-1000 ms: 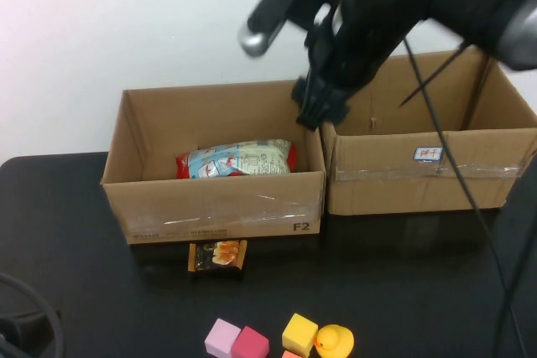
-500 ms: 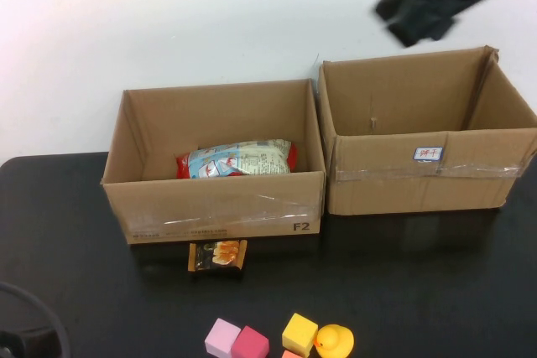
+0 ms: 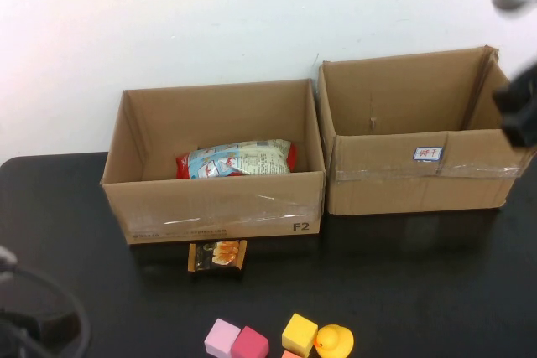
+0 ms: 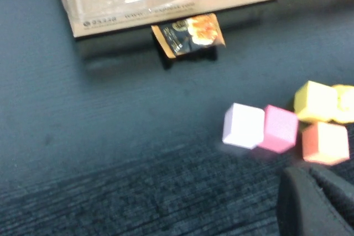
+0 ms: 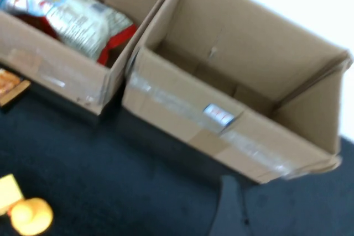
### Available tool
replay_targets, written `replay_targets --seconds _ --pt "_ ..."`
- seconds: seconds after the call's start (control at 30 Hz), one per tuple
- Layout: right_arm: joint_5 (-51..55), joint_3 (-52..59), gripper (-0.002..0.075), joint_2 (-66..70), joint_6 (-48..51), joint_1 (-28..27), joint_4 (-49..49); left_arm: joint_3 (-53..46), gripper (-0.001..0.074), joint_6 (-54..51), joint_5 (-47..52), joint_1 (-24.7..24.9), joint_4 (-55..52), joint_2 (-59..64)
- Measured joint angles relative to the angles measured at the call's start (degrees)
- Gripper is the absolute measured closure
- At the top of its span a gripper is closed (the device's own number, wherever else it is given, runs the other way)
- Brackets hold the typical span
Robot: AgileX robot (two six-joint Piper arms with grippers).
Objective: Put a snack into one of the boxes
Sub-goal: Pick up the biscuit
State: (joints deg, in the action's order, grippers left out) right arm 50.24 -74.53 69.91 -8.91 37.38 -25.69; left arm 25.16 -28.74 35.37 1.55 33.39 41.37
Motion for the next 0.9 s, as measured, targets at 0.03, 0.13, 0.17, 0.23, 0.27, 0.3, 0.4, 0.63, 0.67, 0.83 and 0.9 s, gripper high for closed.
replay_targets --seconds 0.03,0.13,0.17,0.23,0.27,0.3,0.4,0.63,0.67,0.83,0.9 --pt "-1.6 3.0 0.0256 -1.4 -1.1 0.0 -0.1 0.0 0.0736 -0.5 -1.4 0.0 0.8 1.4" --pt "-5.9 11.7 0.0256 -5.8 -2.8 0.0 -0.3 0.0 0.0736 -2.6 -5.7 0.0 3.7 6.0" --pt "-6.9 14.5 0.0256 -7.5 -3.3 0.0 -0.3 0.0 0.0736 -3.1 -6.5 0.0 4.8 7.7" --pt "-8.6 19.3 0.0256 -10.4 -4.3 0.0 -0.3 0.5 0.0736 -4.5 -7.0 0.0 6.2 11.2" --pt "-9.1 21.3 0.0256 -12.1 -4.7 0.0 -0.3 0.8 0.0736 -5.4 -7.0 0.0 7.1 12.6" --pt "-9.4 23.8 0.0256 -13.9 -5.2 0.0 -0.3 1.2 0.0736 -6.6 -7.0 0.0 8.3 14.2" --pt "-10.0 30.6 0.0256 -19.2 -6.7 0.0 -0.3 2.3 0.0736 -12.8 -5.8 0.8 12.7 17.8" --pt "-10.1 40.4 0.0256 -33.1 -8.9 0.0 1.1 3.3 0.0736 -20.9 -13.5 11.1 19.3 24.1" --pt "-10.0 41.2 0.0256 -34.9 -9.1 0.0 1.8 3.3 0.0736 -21.1 -15.5 13.2 19.3 25.0" --pt "-9.1 43.7 0.0256 -40.8 -8.8 0.0 5.1 5.8 0.0735 -24.6 -25.2 24.5 17.7 32.6" --pt "-8.0 44.7 0.0256 -42.3 -8.7 0.0 5.5 7.1 0.0715 -25.8 -29.0 28.6 15.5 36.7"
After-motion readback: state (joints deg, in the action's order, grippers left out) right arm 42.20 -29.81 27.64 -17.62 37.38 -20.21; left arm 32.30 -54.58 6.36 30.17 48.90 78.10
